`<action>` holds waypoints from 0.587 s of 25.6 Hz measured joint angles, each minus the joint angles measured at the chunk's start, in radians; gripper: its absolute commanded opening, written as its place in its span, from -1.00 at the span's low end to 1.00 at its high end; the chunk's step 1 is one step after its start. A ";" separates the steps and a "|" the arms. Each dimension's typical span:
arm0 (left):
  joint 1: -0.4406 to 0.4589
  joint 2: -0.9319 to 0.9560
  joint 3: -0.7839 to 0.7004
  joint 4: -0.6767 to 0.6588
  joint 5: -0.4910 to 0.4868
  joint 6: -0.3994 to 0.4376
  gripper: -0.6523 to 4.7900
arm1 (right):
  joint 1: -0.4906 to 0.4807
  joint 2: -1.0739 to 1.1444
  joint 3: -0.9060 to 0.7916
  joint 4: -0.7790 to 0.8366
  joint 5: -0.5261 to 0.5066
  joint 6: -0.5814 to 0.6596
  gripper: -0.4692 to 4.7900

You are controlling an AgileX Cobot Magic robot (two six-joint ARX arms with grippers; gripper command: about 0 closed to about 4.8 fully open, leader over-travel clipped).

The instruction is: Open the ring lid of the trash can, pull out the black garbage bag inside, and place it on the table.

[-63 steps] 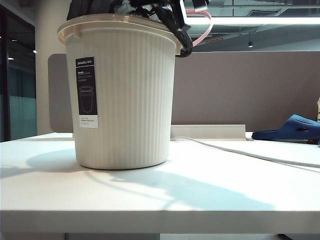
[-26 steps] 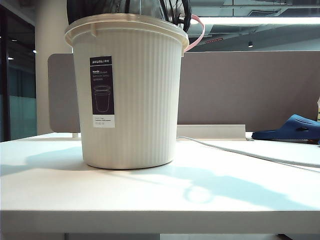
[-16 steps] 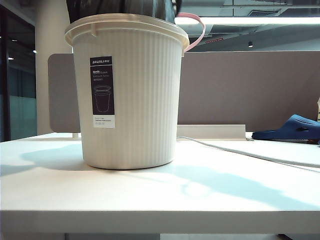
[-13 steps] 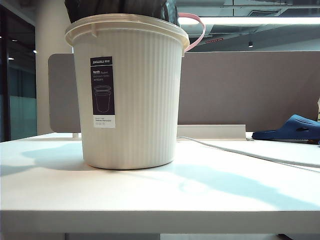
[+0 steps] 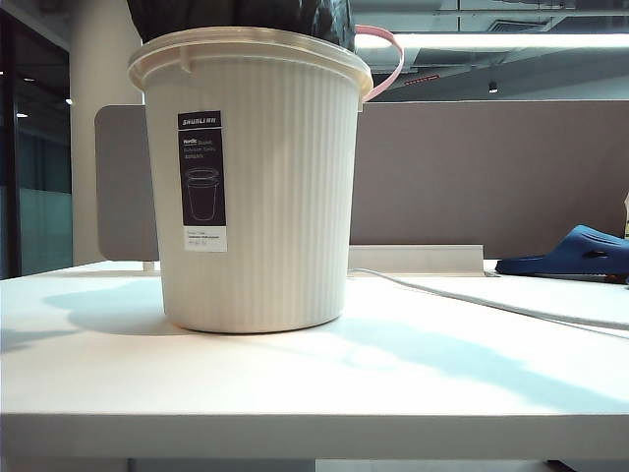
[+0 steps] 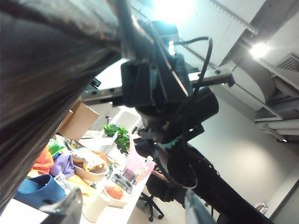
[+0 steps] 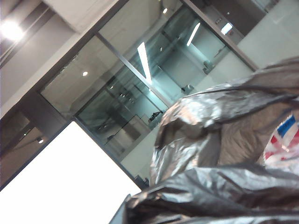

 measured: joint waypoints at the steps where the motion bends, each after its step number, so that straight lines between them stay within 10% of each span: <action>1: 0.000 0.000 0.000 0.000 0.000 0.003 0.26 | -0.001 0.000 0.010 -0.002 -0.006 -0.002 -0.85; 15: 0.000 0.000 0.000 -0.028 0.001 0.032 0.26 | -0.093 0.023 0.204 -0.033 -0.055 -0.003 -0.85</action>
